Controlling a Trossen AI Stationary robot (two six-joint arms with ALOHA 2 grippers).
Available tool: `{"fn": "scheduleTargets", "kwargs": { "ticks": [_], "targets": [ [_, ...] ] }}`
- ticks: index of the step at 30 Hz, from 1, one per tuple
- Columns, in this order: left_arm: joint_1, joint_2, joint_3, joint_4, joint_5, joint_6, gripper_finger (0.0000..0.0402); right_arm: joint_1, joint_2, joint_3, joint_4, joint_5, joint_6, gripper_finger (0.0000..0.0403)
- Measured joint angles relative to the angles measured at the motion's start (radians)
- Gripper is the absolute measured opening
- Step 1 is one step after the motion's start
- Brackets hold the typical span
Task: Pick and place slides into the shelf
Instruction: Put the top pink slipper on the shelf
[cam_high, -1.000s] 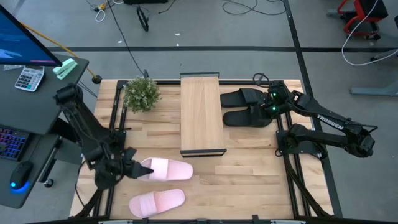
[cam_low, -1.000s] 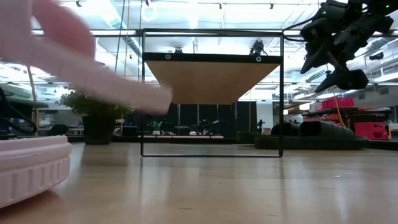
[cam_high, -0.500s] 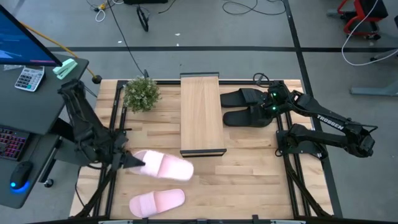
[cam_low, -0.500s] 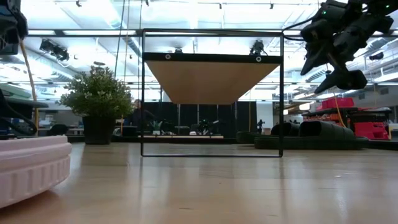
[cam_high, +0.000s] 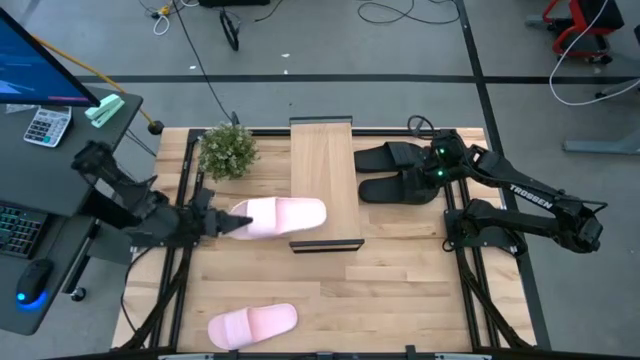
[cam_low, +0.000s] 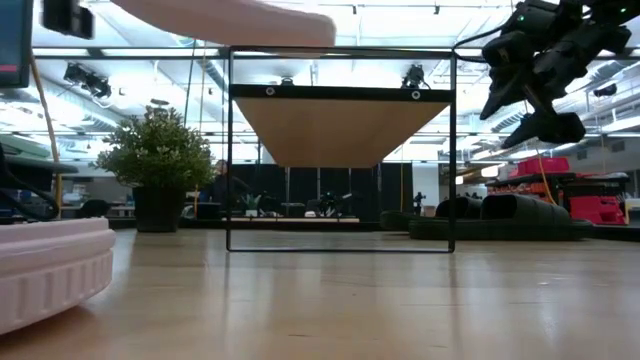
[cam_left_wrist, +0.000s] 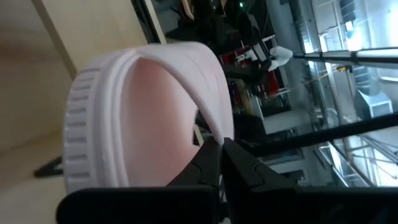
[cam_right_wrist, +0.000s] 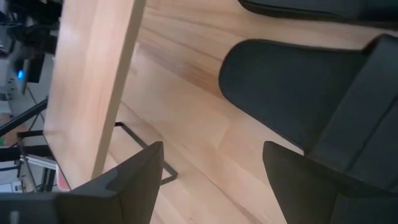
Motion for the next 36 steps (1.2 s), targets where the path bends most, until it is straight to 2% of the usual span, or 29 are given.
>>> {"fn": "scheduleTargets", "kwargs": {
  "ticks": [11, 19, 30, 36],
  "targets": [
    [0.446, 0.001, 0.000, 0.007, 0.355, 0.153, 0.0006, 0.000, 0.000, 0.000, 0.075, -0.064, 0.001, 0.0281],
    [0.753, 0.028, 0.000, 0.028, 0.571, 0.218, 0.0006, 0.000, -0.007, 0.000, 0.108, -0.111, -0.005, 0.0281],
    [1.052, 0.267, 0.001, 0.281, 0.926, 0.264, 0.0006, 0.000, -0.072, 0.000, 0.251, -0.164, 0.027, 0.0278],
    [1.171, 0.377, 0.001, 0.418, 1.037, 0.227, 0.0006, 0.000, -0.094, 0.000, 0.287, -0.248, 0.031, 0.0240]
  ]
}}
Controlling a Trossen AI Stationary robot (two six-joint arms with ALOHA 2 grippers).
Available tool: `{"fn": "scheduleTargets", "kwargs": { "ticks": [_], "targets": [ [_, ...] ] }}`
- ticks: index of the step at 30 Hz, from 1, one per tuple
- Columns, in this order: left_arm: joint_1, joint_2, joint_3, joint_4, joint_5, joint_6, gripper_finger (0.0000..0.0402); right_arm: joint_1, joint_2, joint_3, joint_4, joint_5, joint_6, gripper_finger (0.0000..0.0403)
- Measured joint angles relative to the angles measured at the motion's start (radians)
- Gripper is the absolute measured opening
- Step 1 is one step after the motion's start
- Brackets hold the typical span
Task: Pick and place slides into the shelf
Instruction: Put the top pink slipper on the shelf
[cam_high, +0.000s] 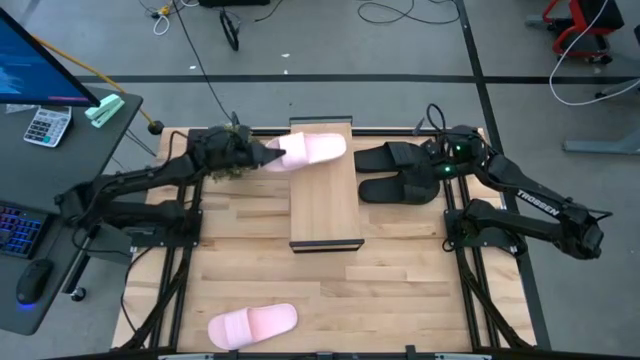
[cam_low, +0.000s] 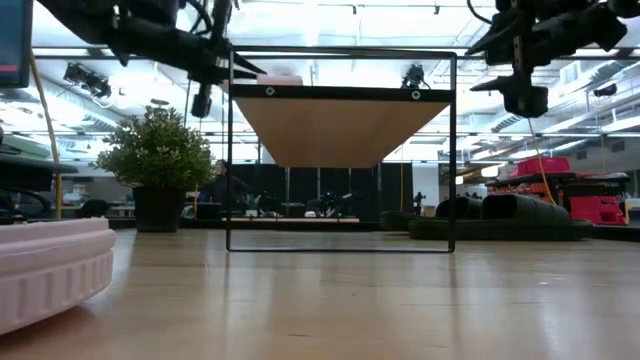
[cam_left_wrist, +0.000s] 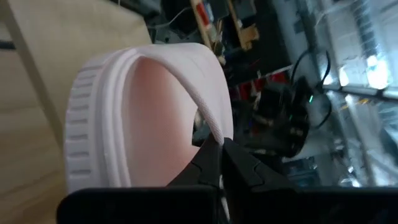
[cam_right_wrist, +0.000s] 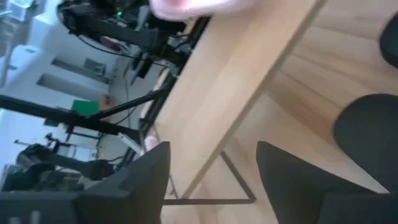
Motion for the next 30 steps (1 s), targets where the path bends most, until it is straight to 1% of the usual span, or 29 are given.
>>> {"fn": "scheduleTargets", "kwargs": {
  "ticks": [5, 9, 13, 16, 17, 22, 26, 30],
  "targets": [
    [0.099, 0.061, 0.000, 0.118, 0.070, -0.029, 0.0006, 0.000, -0.009, 0.000, 0.080, -0.039, 0.001, 0.0189],
    [0.168, 0.095, 0.000, 0.143, 0.152, -0.044, 0.0006, 0.000, -0.010, 0.000, 0.160, -0.083, 0.000, 0.0142],
    [0.211, 0.122, 0.000, 0.141, 0.243, -0.044, 0.0006, 0.000, -0.010, 0.000, 0.244, -0.129, 0.000, 0.0077],
    [0.243, 0.134, 0.000, 0.141, 0.309, -0.044, 0.0005, 0.000, -0.010, 0.000, 0.293, -0.131, -0.001, 0.0020],
    [0.252, 0.140, 0.000, 0.143, 0.321, -0.044, 0.0005, 0.000, -0.010, 0.000, 0.305, -0.131, -0.002, 0.0011],
    [0.298, 0.167, 0.000, 0.154, 0.353, -0.044, 0.0005, 0.000, -0.010, 0.000, 0.331, -0.129, 0.025, 0.0019],
    [0.324, 0.191, 0.000, 0.162, 0.393, -0.042, 0.0005, 0.000, -0.010, 0.000, 0.331, -0.112, 0.030, 0.0005],
    [0.331, 0.219, 0.000, 0.195, 0.440, -0.044, 0.0005, 0.000, -0.010, 0.000, 0.331, -0.087, 0.044, 0.0010]
  ]
}}
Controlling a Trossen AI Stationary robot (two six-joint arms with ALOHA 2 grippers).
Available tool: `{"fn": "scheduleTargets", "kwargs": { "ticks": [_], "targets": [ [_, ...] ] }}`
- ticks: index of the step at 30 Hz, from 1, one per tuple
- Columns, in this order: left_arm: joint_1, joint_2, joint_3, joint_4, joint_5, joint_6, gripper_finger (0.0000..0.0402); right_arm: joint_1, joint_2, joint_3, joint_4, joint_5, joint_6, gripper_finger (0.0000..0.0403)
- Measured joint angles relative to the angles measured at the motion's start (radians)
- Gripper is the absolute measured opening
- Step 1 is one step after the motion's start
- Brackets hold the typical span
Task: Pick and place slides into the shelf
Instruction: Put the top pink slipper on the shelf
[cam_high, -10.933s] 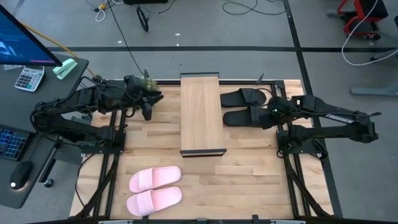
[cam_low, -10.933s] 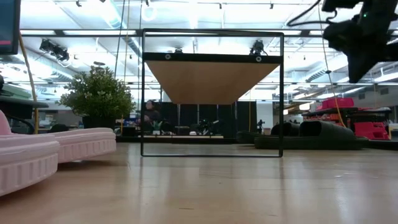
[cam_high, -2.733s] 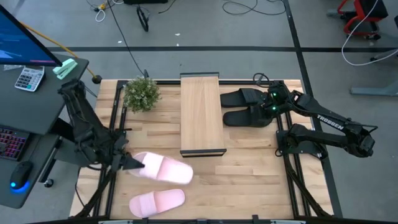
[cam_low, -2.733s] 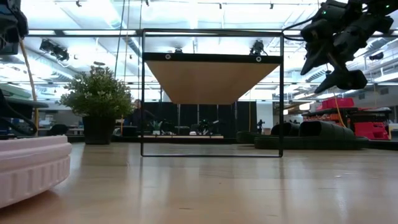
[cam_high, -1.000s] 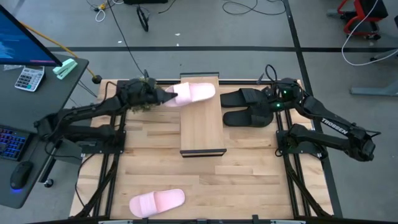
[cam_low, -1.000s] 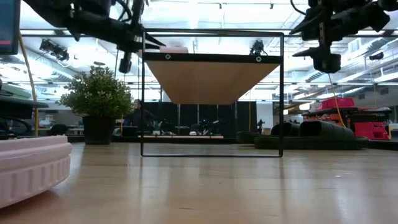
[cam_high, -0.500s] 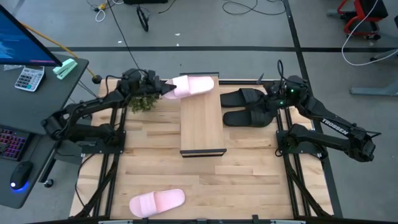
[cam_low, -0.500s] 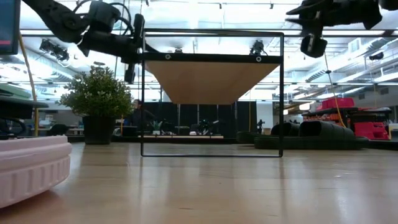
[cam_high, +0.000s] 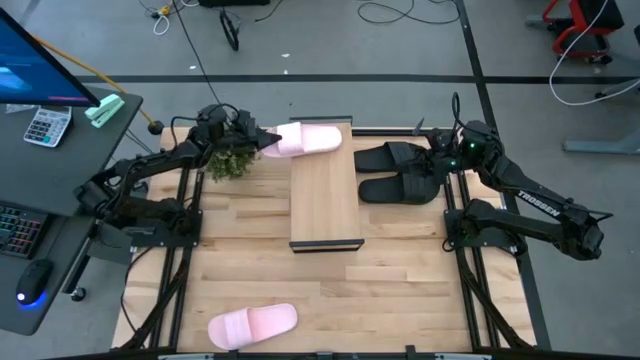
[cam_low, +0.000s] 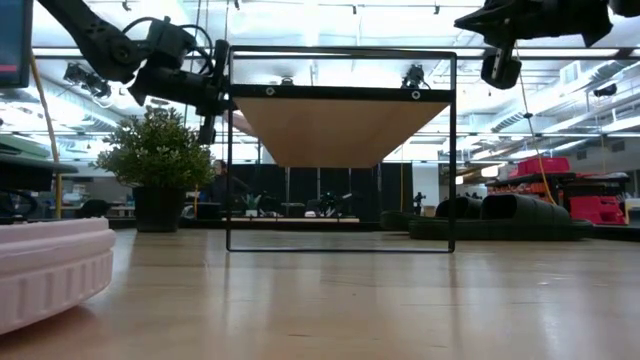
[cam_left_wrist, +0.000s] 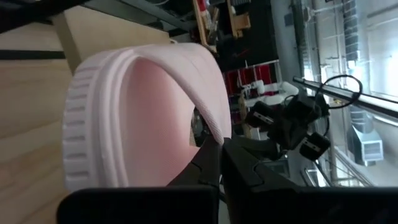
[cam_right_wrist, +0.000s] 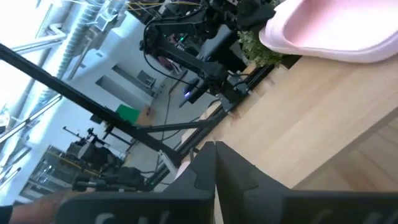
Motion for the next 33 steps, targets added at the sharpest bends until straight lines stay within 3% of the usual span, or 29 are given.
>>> {"fn": "scheduleTargets", "kwargs": {
  "ticks": [14, 33],
  "targets": [
    [0.000, 0.094, 0.000, 0.089, 0.018, 0.000, 0.0005, 0.000, 0.000, 0.000, 0.000, 0.029, 0.008, 0.0003],
    [0.046, 0.101, 0.000, 0.092, -0.001, 0.032, 0.0005, 0.000, 0.002, 0.000, -0.001, 0.047, 0.024, 0.0004]
  ]
}}
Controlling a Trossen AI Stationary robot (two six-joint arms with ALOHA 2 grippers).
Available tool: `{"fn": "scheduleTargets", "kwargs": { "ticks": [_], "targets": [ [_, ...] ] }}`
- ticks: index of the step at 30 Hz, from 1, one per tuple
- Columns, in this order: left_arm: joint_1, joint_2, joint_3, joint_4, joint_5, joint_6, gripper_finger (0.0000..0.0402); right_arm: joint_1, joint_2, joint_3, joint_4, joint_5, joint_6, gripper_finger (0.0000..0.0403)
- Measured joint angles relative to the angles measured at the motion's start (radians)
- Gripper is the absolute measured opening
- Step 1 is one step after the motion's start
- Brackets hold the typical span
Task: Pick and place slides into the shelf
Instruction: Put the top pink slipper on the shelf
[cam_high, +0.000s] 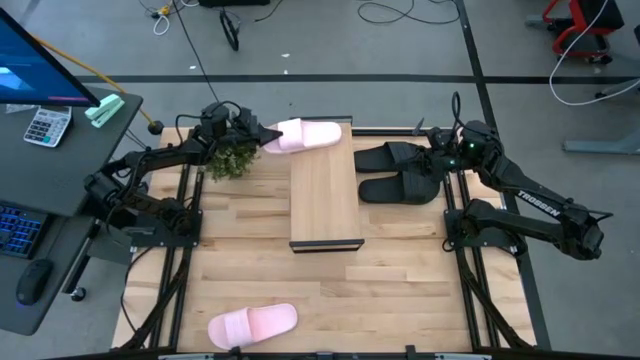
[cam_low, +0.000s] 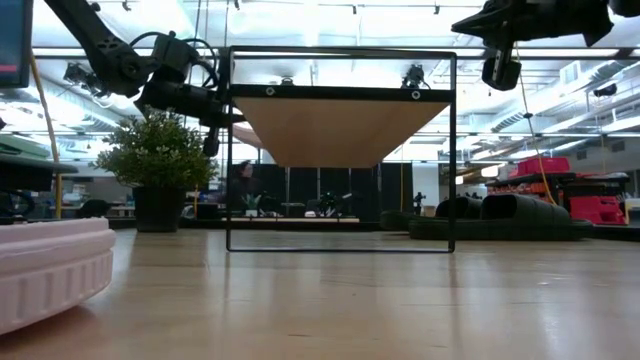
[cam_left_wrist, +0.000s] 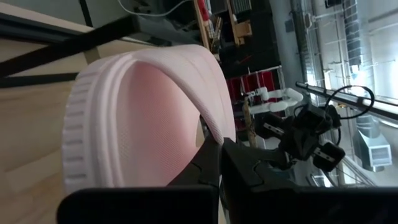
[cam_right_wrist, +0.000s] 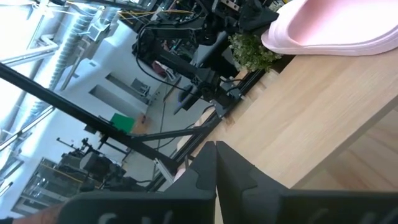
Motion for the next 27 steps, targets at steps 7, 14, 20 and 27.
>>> {"fn": "scheduleTargets", "kwargs": {
  "ticks": [7, 14, 20, 27],
  "targets": [
    [-0.001, 0.000, 0.000, 0.002, -0.018, 0.000, 0.0007, 0.000, 0.004, 0.000, 0.000, 0.007, -0.003, 0.0003],
    [-0.002, 0.000, 0.000, 0.001, -0.050, -0.004, 0.0010, 0.000, 0.004, 0.000, 0.000, 0.008, -0.007, 0.0003],
    [-0.004, 0.000, 0.000, 0.001, -0.062, -0.006, 0.0005, 0.000, 0.004, 0.000, 0.000, 0.008, -0.008, 0.0005],
    [-0.004, 0.000, 0.000, 0.001, -0.085, -0.012, 0.0020, 0.000, 0.004, 0.000, -0.001, 0.008, -0.010, 0.0003]
  ]
}}
